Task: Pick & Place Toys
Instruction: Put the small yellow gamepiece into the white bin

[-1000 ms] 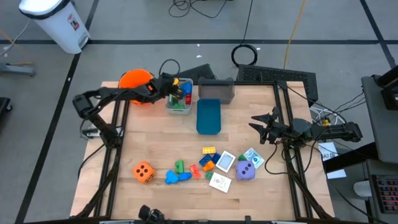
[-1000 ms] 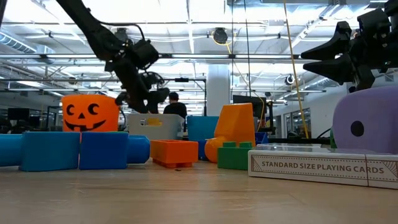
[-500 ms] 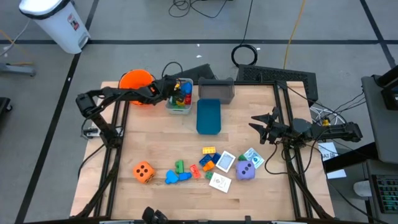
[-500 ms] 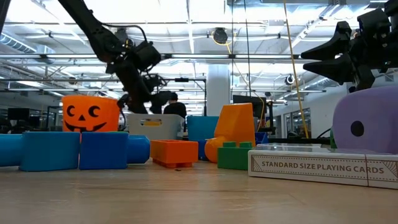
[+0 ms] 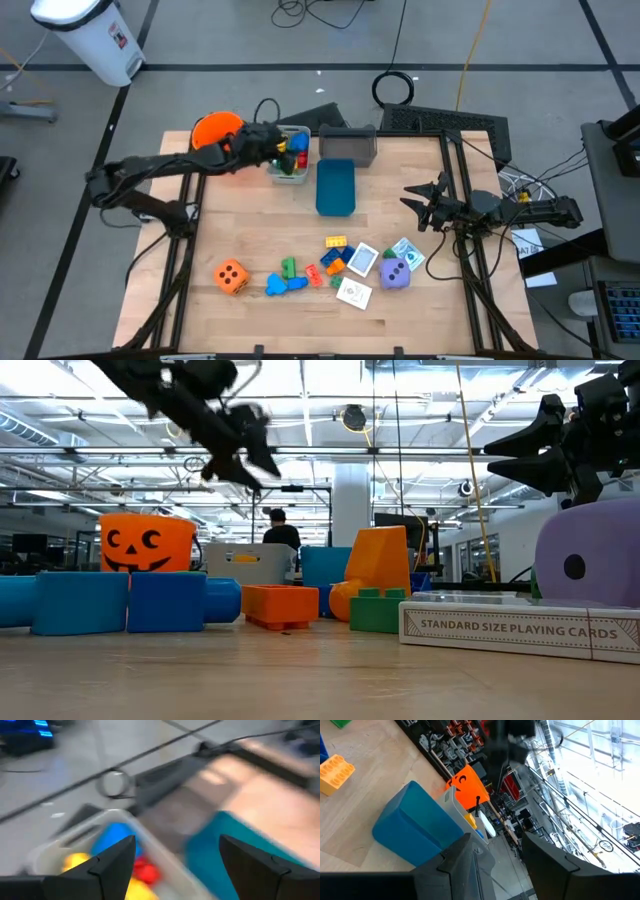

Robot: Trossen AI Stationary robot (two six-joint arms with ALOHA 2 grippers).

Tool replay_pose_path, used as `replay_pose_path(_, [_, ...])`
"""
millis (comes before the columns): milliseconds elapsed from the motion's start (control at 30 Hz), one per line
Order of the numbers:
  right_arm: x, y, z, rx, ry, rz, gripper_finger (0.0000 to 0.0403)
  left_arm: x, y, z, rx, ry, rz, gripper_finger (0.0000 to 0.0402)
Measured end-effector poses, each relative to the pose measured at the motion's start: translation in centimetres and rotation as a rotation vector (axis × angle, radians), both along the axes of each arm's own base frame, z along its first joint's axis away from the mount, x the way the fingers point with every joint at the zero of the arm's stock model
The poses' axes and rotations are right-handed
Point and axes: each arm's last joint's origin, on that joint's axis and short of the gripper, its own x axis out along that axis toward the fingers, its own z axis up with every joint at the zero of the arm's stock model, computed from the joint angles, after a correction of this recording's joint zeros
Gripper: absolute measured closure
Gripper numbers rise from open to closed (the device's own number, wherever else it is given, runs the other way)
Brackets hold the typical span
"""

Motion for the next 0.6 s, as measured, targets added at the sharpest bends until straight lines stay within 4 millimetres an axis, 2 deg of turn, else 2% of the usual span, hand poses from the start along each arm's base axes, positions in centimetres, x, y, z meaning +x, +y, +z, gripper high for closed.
replay_pose_path(67, [0.0, 0.0, 0.0, 0.000, 0.001, 0.000, 0.0234, -0.4, -1.8, 1.0, -0.047, -0.027, -0.090, 0.0108])
replay_pose_path(167, [0.0, 0.0, 0.0, 0.000, 0.001, 0.000, 0.0234, -0.3, -5.1, 1.4, -0.075, 0.005, -0.234, 0.0108])
replay_pose_path(267, [0.0, 0.0, 0.0, 0.000, 0.001, 0.000, 0.0234, 0.3, -8.7, 1.5, -0.063, 0.008, -0.361, 0.0108])
replay_pose_path(433, [0.0, 0.0, 0.0, 0.000, 0.001, 0.000, 0.0234, 2.2, -14.3, 2.1, 0.056, -0.109, -0.552, 0.0107])
replay_pose_path(500, [0.0, 0.0, 0.0, 0.000, 0.000, 0.000, 0.0234, 3.0, -15.8, 2.0, 0.111, -0.159, -0.575, 0.0107])
replay_pose_path(600, [0.0, 0.0, 0.0, 0.000, 0.000, 0.000, 0.0234, 4.0, -17.2, 0.8, 0.201, -0.112, -0.609, 0.0107])
